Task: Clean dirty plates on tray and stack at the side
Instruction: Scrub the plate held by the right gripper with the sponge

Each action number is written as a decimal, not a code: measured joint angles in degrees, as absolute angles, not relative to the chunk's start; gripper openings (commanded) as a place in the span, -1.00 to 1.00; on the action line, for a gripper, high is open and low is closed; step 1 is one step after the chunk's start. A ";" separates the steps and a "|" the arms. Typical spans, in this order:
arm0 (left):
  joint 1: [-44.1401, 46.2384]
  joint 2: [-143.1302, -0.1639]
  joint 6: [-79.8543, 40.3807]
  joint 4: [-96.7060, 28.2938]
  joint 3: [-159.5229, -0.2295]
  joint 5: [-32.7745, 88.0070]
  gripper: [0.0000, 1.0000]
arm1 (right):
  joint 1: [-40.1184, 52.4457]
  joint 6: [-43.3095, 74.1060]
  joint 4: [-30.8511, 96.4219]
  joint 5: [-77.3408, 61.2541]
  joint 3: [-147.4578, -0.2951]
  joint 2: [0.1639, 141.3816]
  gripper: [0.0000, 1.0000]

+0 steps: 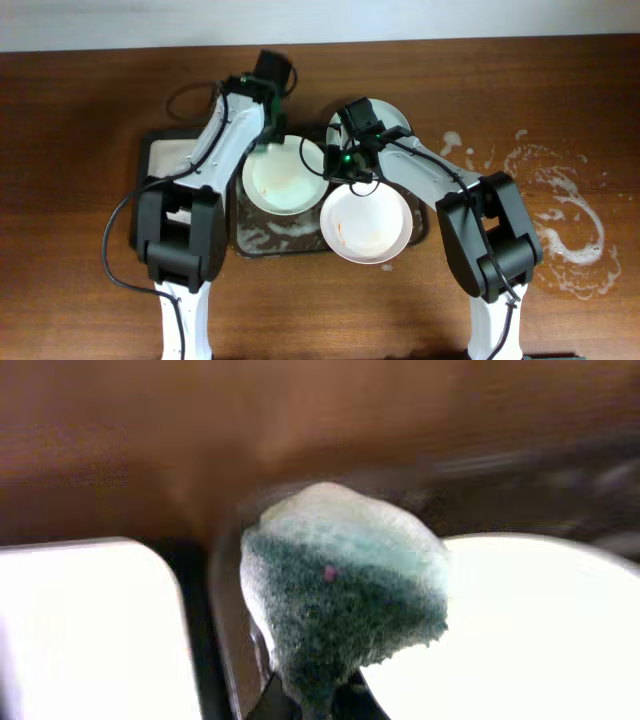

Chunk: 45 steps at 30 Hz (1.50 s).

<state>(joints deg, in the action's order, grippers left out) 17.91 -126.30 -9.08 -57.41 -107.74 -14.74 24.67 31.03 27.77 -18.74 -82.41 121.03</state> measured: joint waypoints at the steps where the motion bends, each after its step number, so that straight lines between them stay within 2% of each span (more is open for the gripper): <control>1: 18.76 -126.30 -9.15 -60.99 -114.04 -15.07 -0.99 | 24.67 31.05 27.81 -18.74 -82.41 121.03 -0.92; 3: 19.33 -126.23 -10.57 -68.20 -119.09 -14.28 -0.99 | 24.67 31.00 27.81 -18.72 -82.41 121.03 -0.92; 6: 19.29 -126.23 -11.46 -72.95 -115.28 -5.91 -0.98 | 24.67 31.00 27.79 -18.70 -82.41 121.03 -0.92; 8: 19.33 -126.30 -11.64 -70.89 -109.51 -2.94 -0.99 | 24.67 31.00 27.66 -18.68 -82.39 121.03 -0.92; 10: 20.01 -126.10 -11.68 -59.13 -99.13 -1.34 -0.99 | 24.67 30.98 27.49 -18.46 -82.39 121.03 -0.92; 15: 20.78 -123.83 -11.66 -48.38 -90.41 -1.50 -0.99 | 24.56 30.98 27.16 -17.85 -82.39 121.03 -0.92; 17: 21.52 -123.66 -11.64 -48.10 -90.08 -4.80 -0.99 | 24.56 31.00 27.14 -17.85 -82.39 121.03 -0.92; 23: 22.72 -124.42 -11.70 -47.18 -88.36 -28.82 -0.99 | 24.75 31.05 26.94 -18.44 -82.39 121.03 -0.92; 30: 23.81 -125.71 -14.46 -46.06 -91.07 -33.50 -0.99 | 24.80 31.05 26.92 -18.52 -82.39 121.03 -0.92; 35: 23.99 -126.13 -17.21 -62.33 -109.21 -34.54 -0.99 | 24.67 30.98 27.14 -18.28 -82.39 121.03 -0.92; 37: 23.99 -126.13 -17.85 -66.96 -113.60 -30.63 -0.99 | 24.67 31.03 27.14 -18.11 -82.39 121.03 -0.92; 39: 23.90 -126.13 -15.46 -67.35 -113.67 -14.24 -0.99 | 24.67 31.00 27.14 -18.09 -82.39 121.03 -0.92; 42: 23.94 -126.13 -12.12 -62.04 -106.96 -2.52 -0.99 | 24.67 31.03 27.16 -18.06 -82.39 121.03 -0.92; 45: 23.46 -126.08 -11.49 -54.46 -100.49 2.94 -0.99 | 24.56 31.20 27.22 -17.82 -82.39 121.03 -0.92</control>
